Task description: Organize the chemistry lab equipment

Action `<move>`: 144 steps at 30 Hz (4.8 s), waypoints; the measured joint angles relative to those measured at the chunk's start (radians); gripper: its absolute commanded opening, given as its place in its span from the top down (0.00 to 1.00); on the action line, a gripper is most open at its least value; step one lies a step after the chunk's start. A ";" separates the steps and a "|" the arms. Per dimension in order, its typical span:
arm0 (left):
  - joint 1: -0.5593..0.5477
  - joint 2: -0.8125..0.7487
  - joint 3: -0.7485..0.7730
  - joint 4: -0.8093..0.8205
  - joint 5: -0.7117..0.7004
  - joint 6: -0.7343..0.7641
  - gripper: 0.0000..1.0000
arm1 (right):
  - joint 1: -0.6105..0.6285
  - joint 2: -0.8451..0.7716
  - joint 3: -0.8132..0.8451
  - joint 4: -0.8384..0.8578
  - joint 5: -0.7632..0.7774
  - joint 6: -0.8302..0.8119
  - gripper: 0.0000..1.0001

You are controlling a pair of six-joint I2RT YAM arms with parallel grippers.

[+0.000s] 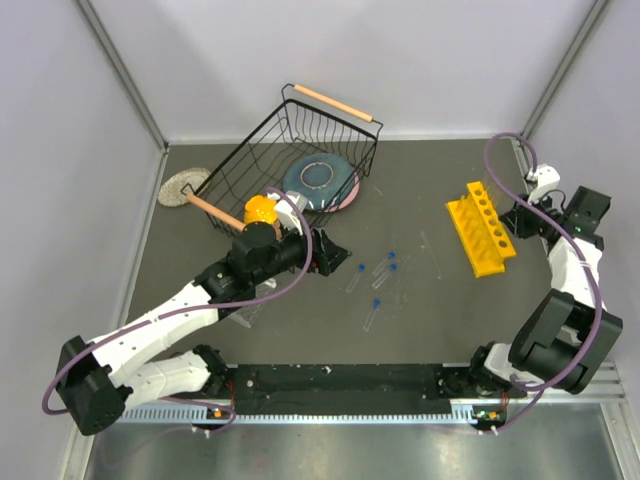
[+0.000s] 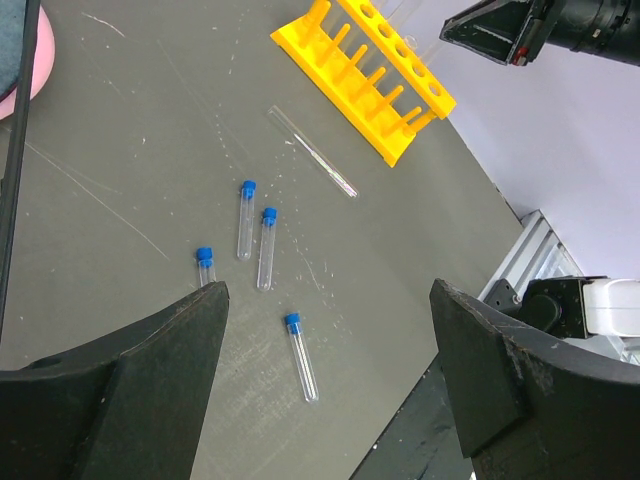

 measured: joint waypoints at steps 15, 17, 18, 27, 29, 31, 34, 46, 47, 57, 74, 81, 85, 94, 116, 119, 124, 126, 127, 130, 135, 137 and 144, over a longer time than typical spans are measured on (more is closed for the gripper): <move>0.000 0.000 0.000 0.000 0.000 0.000 0.13 | -0.004 -0.018 -0.044 0.037 -0.018 -0.030 0.62; 0.000 0.000 0.000 0.000 0.000 0.000 0.13 | -0.004 -0.018 -0.044 0.032 -0.017 -0.026 0.53; 0.000 0.000 0.000 0.000 0.000 0.000 0.13 | -0.004 -0.018 -0.044 0.030 -0.017 -0.024 0.51; 0.000 0.000 0.000 0.000 0.000 0.000 0.13 | -0.022 -0.062 0.018 -0.046 -0.016 0.029 0.11; 0.000 0.000 0.000 0.000 0.000 -0.001 0.13 | -0.024 -0.094 0.066 -0.074 -0.018 0.031 0.03; 0.000 0.000 0.000 0.000 0.000 0.000 0.12 | -0.024 -0.116 0.116 -0.110 -0.023 0.028 0.01; 0.000 -0.003 0.000 0.000 0.000 0.000 0.05 | -0.022 -0.127 0.249 -0.262 -0.068 -0.011 0.01; 0.028 -0.035 0.000 -0.026 -0.035 -0.028 0.01 | 0.534 0.032 0.341 -0.644 0.186 -0.045 0.04; 0.034 -0.035 0.000 -0.041 -0.043 -0.034 0.01 | 0.555 0.061 0.321 -0.647 0.222 -0.021 0.05; 0.055 -0.057 -0.009 -0.113 -0.061 -0.110 0.03 | 0.631 0.317 0.225 -0.542 0.485 0.134 0.30; 0.056 -0.032 -0.045 -0.106 -0.045 -0.215 0.07 | 0.639 0.478 0.232 -0.405 0.572 0.242 0.78; 0.046 0.141 -0.011 -0.043 0.091 -0.254 0.14 | 0.637 0.480 0.231 -0.385 0.528 0.292 0.81; -0.001 0.269 0.051 -0.012 0.139 -0.266 0.15 | 0.617 0.457 0.226 -0.380 0.436 0.333 0.82; -0.054 0.523 0.129 0.155 0.168 -0.370 0.18 | 0.547 0.297 0.219 -0.380 0.116 0.507 0.81; -0.125 0.865 0.509 0.076 0.100 -0.436 0.63 | 0.547 0.274 0.217 -0.359 -0.150 0.735 0.80; -0.125 0.869 0.512 0.058 0.100 -0.434 0.79 | 0.547 0.268 0.196 -0.335 -0.149 0.735 0.80; -0.130 0.869 0.512 0.054 0.102 -0.411 0.91 | 0.556 0.241 0.168 -0.323 -0.132 0.731 0.72; -0.130 0.868 0.505 0.068 0.104 -0.389 0.91 | 0.560 0.225 0.165 -0.321 -0.121 0.723 0.64; -0.130 0.864 0.494 0.082 0.104 -0.375 0.92 | 0.560 0.216 0.165 -0.321 -0.119 0.718 0.55; -0.129 0.843 0.429 0.117 0.113 -0.328 0.92 | 0.562 0.189 0.166 -0.333 -0.116 0.687 0.42; -0.123 0.793 0.296 0.174 0.169 -0.238 0.92 | 0.559 0.187 0.249 -0.428 -0.121 0.606 0.36; -0.122 0.767 0.255 0.193 0.200 -0.204 0.93 | 0.559 0.203 0.326 -0.480 -0.129 0.565 0.35; -0.123 0.681 0.202 0.227 0.269 -0.092 0.93 | 0.559 0.320 0.528 -0.703 -0.145 0.414 0.36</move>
